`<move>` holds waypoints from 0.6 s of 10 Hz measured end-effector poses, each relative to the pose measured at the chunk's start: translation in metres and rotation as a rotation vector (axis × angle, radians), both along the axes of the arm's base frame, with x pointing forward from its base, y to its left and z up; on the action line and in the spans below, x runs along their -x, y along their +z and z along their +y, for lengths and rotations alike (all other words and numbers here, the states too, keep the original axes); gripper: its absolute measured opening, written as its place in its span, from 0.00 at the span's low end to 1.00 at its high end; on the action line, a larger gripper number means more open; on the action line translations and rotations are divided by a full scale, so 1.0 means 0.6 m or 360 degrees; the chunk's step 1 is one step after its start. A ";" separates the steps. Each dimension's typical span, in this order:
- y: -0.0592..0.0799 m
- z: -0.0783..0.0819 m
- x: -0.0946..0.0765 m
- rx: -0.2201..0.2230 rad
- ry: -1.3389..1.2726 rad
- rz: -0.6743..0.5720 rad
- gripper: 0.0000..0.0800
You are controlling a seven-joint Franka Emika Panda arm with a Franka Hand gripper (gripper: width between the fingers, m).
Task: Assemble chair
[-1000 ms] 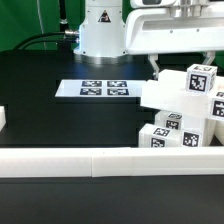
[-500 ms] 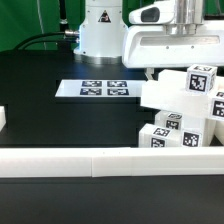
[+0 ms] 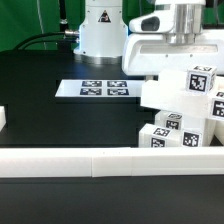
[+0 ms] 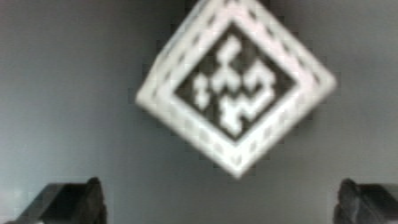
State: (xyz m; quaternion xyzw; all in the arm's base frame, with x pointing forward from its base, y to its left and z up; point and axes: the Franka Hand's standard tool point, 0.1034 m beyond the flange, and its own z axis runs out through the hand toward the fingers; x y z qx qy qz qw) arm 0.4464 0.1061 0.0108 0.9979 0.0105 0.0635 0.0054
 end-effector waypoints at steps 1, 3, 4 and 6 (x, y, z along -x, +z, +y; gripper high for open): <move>-0.003 0.000 0.001 0.0003 0.0003 0.0005 0.81; -0.001 -0.004 -0.002 0.0004 0.0005 -0.0001 0.81; -0.002 -0.003 -0.001 0.0005 0.0006 0.0002 0.81; -0.003 -0.003 0.002 0.0005 0.0000 0.0002 0.81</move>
Offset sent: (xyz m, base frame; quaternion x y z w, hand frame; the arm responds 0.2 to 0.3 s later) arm 0.0000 0.0000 0.0000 0.0000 0.0000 0.0000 1.0000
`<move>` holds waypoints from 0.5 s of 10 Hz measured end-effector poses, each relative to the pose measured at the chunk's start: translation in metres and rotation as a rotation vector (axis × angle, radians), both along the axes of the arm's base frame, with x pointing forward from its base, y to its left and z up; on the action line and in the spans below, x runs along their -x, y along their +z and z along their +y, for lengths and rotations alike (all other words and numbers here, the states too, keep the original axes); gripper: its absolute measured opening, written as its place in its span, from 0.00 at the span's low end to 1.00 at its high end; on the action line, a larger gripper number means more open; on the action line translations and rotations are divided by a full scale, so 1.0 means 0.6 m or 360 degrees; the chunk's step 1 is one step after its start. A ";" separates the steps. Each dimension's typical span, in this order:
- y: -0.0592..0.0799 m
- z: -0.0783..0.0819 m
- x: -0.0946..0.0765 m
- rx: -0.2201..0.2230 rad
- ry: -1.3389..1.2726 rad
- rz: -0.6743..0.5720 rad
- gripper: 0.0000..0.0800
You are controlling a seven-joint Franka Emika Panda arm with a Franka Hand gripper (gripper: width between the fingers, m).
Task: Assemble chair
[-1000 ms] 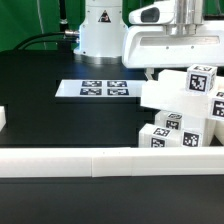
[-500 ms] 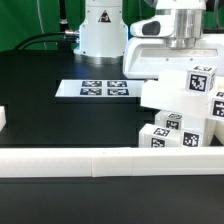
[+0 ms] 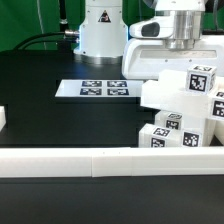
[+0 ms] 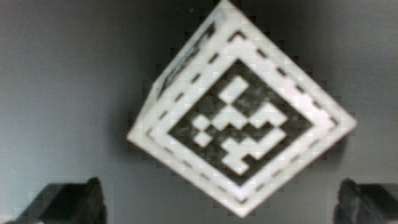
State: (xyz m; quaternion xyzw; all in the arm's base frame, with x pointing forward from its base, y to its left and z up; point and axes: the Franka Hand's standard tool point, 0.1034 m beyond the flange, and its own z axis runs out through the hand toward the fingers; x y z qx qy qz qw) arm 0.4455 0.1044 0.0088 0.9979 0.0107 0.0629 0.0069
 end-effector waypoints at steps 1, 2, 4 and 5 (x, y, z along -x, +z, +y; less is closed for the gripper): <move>-0.004 0.005 0.009 0.0004 0.0009 0.0001 0.81; -0.006 0.005 0.012 0.0006 0.0013 0.0004 0.81; -0.007 0.007 0.013 0.0006 0.0016 0.0006 0.81; -0.008 0.011 0.016 0.0004 0.0025 0.0010 0.81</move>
Offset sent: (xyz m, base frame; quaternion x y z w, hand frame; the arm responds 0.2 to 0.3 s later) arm -0.0043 0.0018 -0.0034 -0.0049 -0.0036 0.0088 0.9999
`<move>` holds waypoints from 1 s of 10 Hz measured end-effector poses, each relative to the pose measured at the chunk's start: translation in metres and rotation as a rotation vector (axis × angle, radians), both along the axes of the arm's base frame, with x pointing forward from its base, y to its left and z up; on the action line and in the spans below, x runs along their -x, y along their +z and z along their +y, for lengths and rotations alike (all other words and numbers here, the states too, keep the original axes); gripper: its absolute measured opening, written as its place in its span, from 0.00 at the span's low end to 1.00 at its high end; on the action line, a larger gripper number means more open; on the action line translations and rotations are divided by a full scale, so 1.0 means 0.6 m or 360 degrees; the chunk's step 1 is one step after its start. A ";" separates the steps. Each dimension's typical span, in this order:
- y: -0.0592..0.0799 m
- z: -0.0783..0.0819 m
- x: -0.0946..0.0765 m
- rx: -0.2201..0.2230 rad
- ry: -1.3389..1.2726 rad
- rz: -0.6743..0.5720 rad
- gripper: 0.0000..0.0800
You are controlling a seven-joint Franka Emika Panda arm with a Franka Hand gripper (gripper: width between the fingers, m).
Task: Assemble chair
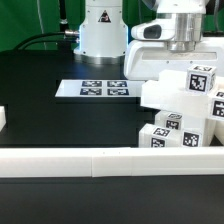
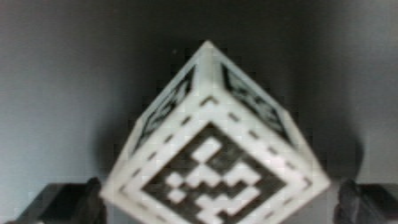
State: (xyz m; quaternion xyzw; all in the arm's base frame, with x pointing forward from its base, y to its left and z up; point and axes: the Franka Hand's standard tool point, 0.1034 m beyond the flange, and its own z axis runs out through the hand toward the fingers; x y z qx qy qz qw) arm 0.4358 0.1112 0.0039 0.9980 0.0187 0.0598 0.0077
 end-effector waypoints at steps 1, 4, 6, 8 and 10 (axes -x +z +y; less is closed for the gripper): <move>-0.001 0.003 0.002 -0.0001 0.0005 0.0003 0.81; 0.000 0.000 0.001 0.0000 0.0004 0.0002 0.81; 0.001 0.002 0.000 -0.0002 0.0002 -0.0001 0.81; 0.002 0.001 -0.001 -0.0001 0.0012 -0.0003 0.81; 0.001 0.001 0.000 0.0000 0.0012 -0.0002 0.81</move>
Offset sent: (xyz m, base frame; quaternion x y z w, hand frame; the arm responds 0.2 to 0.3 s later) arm 0.0022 -0.0023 -0.0043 -0.0010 0.0049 -0.0026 1.0000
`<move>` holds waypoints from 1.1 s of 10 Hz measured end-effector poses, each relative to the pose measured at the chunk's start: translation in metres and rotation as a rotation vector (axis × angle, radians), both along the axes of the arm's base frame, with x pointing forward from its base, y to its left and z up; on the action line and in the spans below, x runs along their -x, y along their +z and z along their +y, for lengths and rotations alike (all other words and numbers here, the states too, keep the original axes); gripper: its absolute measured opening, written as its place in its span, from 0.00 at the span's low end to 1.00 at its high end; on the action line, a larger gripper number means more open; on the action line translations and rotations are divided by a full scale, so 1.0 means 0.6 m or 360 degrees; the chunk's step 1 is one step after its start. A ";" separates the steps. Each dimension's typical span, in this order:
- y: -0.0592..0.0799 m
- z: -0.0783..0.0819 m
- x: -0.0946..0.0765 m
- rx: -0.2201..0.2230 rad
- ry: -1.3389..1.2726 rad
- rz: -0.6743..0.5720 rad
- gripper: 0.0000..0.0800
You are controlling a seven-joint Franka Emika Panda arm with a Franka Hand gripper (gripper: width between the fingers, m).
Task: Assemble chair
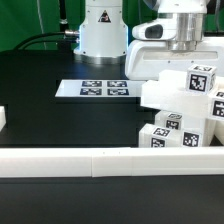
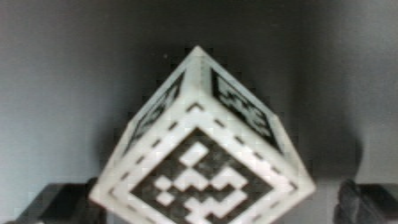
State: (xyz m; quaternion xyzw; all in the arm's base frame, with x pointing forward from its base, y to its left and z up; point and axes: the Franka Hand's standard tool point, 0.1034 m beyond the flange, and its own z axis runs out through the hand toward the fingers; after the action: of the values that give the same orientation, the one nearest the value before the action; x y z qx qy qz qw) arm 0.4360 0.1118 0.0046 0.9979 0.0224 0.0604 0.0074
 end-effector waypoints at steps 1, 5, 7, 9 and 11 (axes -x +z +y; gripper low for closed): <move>0.000 0.000 0.000 -0.0002 -0.0014 0.0001 0.81; 0.000 -0.012 0.003 -0.0019 -0.0179 0.0004 0.81; -0.001 -0.013 0.003 -0.0037 -0.0324 0.0003 0.81; -0.001 -0.014 0.004 -0.0056 -0.0477 0.0001 0.81; -0.001 -0.022 0.006 -0.0096 -0.0805 0.0005 0.81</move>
Offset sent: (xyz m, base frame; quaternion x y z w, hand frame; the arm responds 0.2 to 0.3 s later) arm -0.0016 -0.0091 0.0093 0.0212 -0.0129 0.1040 0.9943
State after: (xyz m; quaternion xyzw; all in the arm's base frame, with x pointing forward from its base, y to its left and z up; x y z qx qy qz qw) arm 0.4325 0.0987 0.0041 0.9716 -0.2297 0.0558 -0.0075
